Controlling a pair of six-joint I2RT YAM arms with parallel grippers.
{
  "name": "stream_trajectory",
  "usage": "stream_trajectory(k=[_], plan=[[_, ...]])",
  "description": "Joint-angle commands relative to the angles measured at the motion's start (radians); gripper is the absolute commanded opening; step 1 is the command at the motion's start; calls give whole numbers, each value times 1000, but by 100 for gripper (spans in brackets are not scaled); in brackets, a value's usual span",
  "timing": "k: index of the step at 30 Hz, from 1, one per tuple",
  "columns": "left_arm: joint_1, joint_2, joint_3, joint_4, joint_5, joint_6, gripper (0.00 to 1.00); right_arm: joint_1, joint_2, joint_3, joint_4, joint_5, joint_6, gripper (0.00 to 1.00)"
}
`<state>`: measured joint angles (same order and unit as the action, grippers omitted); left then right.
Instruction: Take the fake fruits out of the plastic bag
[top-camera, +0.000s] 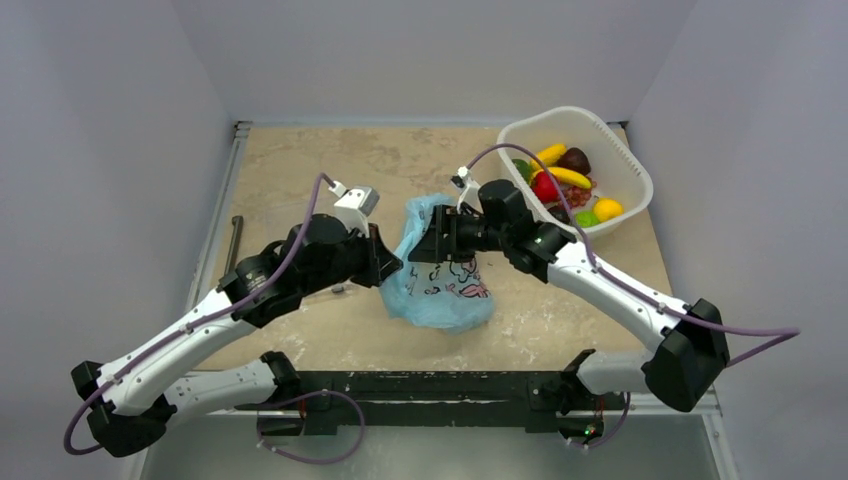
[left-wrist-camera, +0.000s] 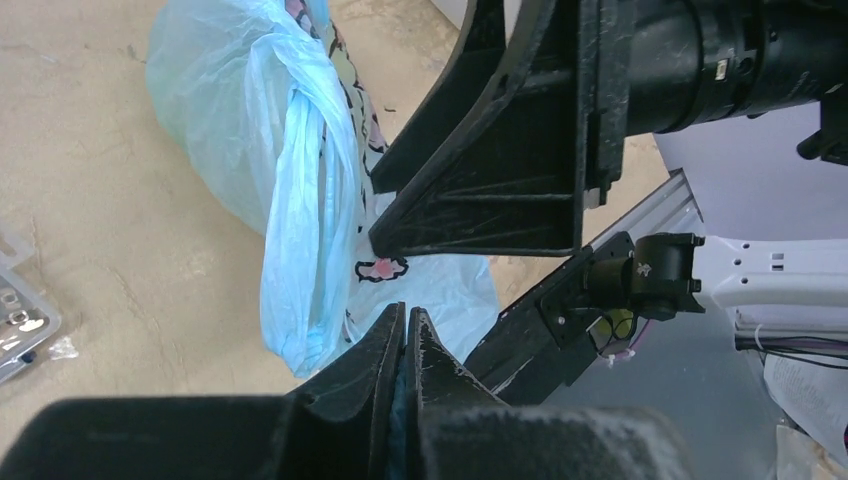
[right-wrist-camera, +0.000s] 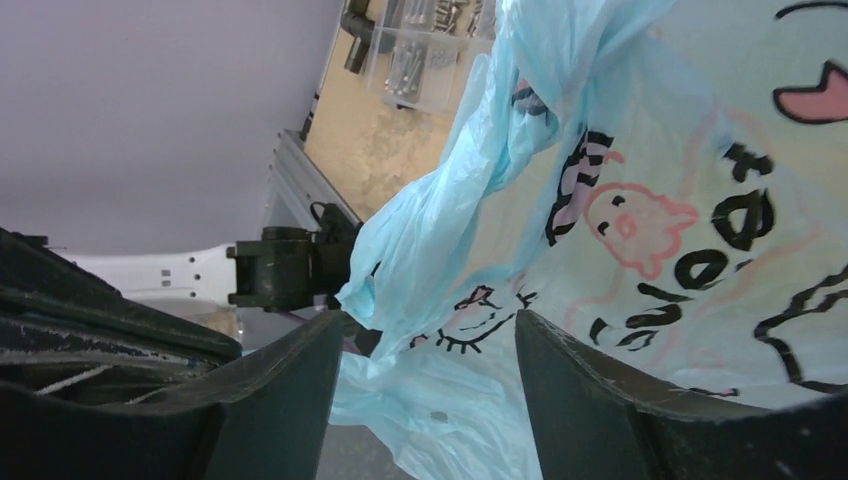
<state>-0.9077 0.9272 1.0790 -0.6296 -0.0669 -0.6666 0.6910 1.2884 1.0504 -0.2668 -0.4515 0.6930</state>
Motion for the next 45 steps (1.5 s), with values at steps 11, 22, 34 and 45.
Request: stream_trajectory(k=[11,22,34,45], plan=[[4,-41,-68,65,47,-48,0,56,99,-1,300,102,222,42],[3,-121,-120,14,28,-66,0,-62,221,133,442,-91,470,0],[3,-187,-185,33,108,-111,0,-191,446,171,886,-212,1001,0],[3,-255,-212,-24,109,-119,0,-196,462,163,1087,-202,1014,45]])
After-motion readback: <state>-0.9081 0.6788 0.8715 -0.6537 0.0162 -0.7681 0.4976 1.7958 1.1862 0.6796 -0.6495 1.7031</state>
